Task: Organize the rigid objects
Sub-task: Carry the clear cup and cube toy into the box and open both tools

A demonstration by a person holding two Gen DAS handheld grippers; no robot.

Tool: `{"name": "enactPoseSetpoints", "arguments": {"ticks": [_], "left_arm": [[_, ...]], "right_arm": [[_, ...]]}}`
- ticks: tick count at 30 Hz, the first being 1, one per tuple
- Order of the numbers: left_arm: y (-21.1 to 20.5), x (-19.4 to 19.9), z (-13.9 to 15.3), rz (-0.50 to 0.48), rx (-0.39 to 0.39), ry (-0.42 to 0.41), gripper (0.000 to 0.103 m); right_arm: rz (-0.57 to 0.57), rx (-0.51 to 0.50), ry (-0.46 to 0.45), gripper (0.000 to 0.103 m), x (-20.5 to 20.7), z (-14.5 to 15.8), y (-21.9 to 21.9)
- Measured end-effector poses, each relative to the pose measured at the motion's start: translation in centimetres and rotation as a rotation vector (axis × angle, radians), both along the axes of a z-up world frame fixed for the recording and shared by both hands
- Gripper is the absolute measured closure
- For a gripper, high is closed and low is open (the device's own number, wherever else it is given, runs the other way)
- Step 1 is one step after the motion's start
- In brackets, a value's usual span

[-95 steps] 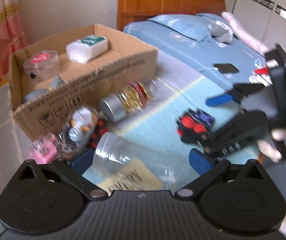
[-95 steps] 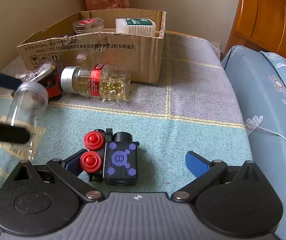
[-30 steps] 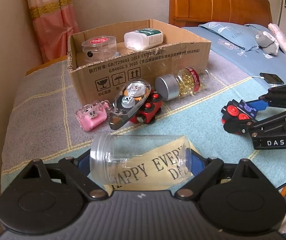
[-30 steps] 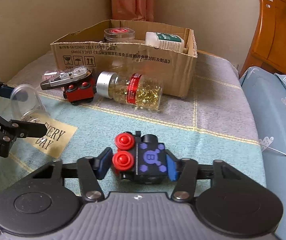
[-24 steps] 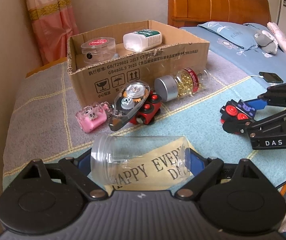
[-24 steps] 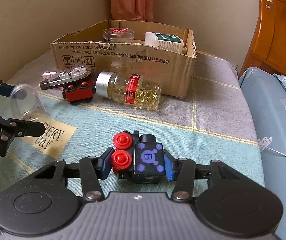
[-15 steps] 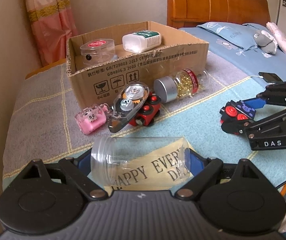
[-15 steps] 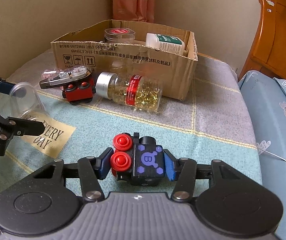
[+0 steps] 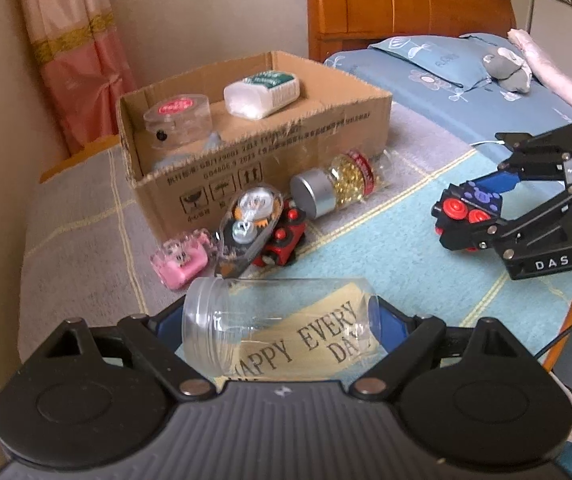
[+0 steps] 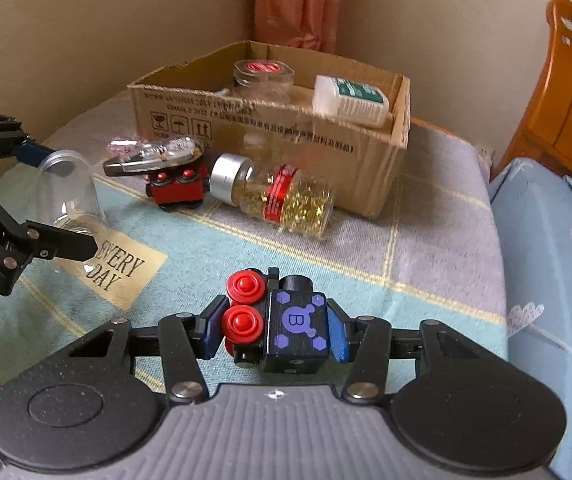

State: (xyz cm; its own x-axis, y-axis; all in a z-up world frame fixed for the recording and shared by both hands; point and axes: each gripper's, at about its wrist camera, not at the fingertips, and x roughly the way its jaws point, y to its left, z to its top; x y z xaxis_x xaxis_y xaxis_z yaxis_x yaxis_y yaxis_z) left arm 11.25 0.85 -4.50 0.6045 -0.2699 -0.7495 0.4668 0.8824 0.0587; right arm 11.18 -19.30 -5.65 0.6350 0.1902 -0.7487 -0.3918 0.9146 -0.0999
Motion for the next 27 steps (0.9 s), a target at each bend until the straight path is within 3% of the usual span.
{"name": "enactPoseSetpoints", "arguments": {"ticks": [16,27], "left_arm": [[0.2,2.7,6.4,-0.023,-0.042,-0.101,0.013],[0.0,8.4,8.8,-0.006,-0.018,-0.172,0.013]], "right_arm": [[0.105,0.006,-0.125,0.047,0.9,5.9,0.0],[0.119,0.037,-0.178,0.047,6.0,8.5,0.8]]}}
